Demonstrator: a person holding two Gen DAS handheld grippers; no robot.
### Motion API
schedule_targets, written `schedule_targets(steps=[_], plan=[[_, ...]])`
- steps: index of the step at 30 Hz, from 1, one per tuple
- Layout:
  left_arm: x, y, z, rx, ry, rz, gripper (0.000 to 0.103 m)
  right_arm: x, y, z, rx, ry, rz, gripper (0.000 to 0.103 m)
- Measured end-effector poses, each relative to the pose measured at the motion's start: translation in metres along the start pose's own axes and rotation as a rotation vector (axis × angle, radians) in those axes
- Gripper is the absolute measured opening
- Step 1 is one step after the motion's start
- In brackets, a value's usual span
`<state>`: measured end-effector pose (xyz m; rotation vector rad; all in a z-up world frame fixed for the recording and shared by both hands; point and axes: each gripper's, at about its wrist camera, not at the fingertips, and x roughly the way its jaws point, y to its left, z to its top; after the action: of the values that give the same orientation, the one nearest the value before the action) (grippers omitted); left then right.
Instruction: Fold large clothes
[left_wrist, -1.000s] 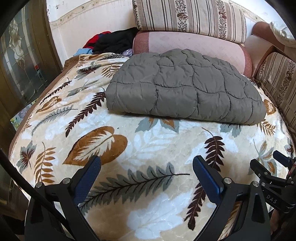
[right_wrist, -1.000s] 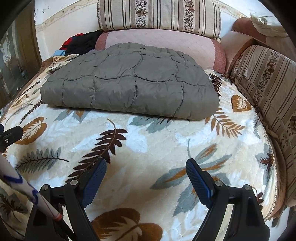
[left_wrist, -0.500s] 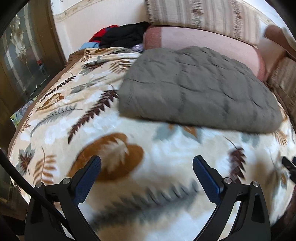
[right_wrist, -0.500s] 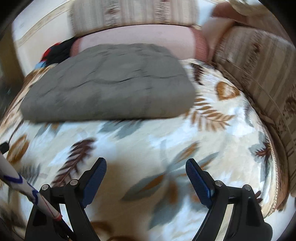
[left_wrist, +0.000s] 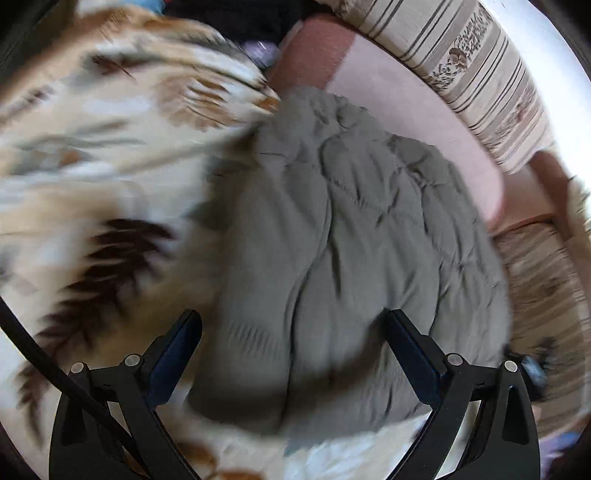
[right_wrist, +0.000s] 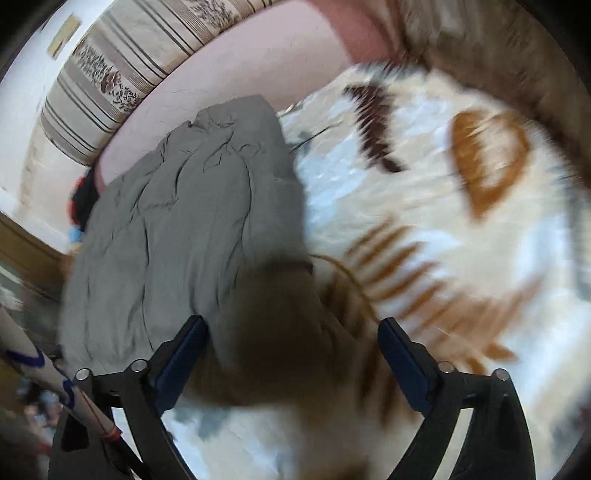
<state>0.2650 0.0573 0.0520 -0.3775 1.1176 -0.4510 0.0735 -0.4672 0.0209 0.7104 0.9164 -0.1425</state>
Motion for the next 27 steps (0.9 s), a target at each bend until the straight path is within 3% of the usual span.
schedule_targets(steps=[4, 7, 11, 12, 14, 19, 21, 23, 27], plan=[[0.037, 0.015, 0.016, -0.071, 0.062, -0.124, 0.103, 0.037, -0.003, 0.022, 0.063, 0.07, 0.195, 0.099], [0.045, 0.01, 0.014, -0.106, 0.051, -0.13, 0.103, 0.063, 0.009, 0.027, 0.084, 0.136, 0.253, 0.098], [0.044, -0.014, 0.014, -0.055, 0.033, -0.115, 0.102, 0.052, 0.013, 0.033, 0.081, 0.131, 0.327, 0.052], [0.044, -0.021, 0.016, -0.048, 0.033, -0.113, 0.102, 0.043, 0.014, 0.034, 0.065, 0.12, 0.345, 0.046], [0.047, -0.035, 0.017, -0.028, 0.043, -0.123, 0.102, 0.022, 0.018, 0.034, 0.021, 0.078, 0.346, 0.044], [0.068, -0.064, 0.013, 0.013, 0.059, -0.022, 0.103, 0.017, -0.006, 0.035, 0.075, 0.04, 0.283, 0.048], [0.067, -0.062, 0.016, -0.011, 0.06, -0.017, 0.103, 0.025, -0.01, 0.035, 0.113, 0.038, 0.217, 0.07], [0.056, -0.063, 0.015, -0.026, 0.05, 0.001, 0.103, 0.021, -0.007, 0.039, 0.113, 0.0, 0.137, 0.081], [0.015, -0.075, 0.008, 0.046, -0.026, 0.038, 0.103, -0.021, 0.014, 0.046, 0.053, -0.148, -0.055, 0.081]])
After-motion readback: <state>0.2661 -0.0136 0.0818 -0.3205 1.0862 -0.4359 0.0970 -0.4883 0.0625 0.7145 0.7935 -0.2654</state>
